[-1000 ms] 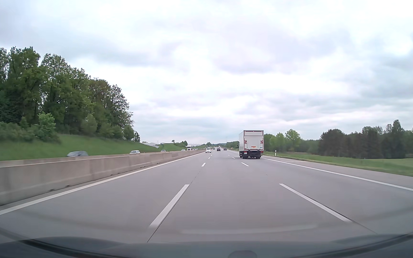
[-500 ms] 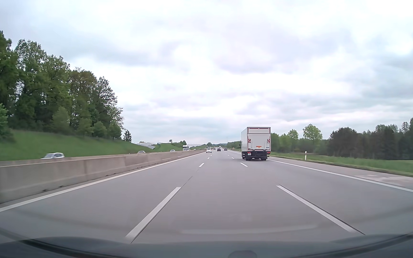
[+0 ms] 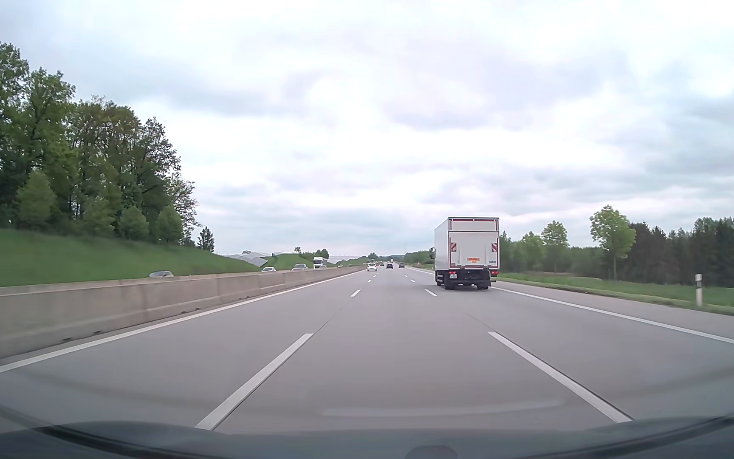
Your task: Follow the waypoints while adhering to traffic rules and regulations
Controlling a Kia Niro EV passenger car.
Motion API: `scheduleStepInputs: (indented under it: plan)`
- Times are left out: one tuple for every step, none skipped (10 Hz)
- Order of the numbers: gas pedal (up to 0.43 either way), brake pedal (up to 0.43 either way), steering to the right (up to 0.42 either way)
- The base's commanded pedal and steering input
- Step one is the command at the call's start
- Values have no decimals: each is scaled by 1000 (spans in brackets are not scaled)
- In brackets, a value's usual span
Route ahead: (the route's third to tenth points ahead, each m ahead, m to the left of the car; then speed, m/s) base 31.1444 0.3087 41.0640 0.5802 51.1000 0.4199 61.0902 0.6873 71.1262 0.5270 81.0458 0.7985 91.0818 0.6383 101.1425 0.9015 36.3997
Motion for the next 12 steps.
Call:
scheduleStepInputs:
  plan:
    - [268,0,-3]
    - [268,0,-3]
    - [268,0,-3]
    - [260,0,-3]
    - [260,0,-3]
    - [260,0,-3]
    - [260,0,-3]
    - [260,0,-3]
    - [260,0,-3]
    - [260,0,-3]
    - [260,0,-3]
    - [260,0,-3]
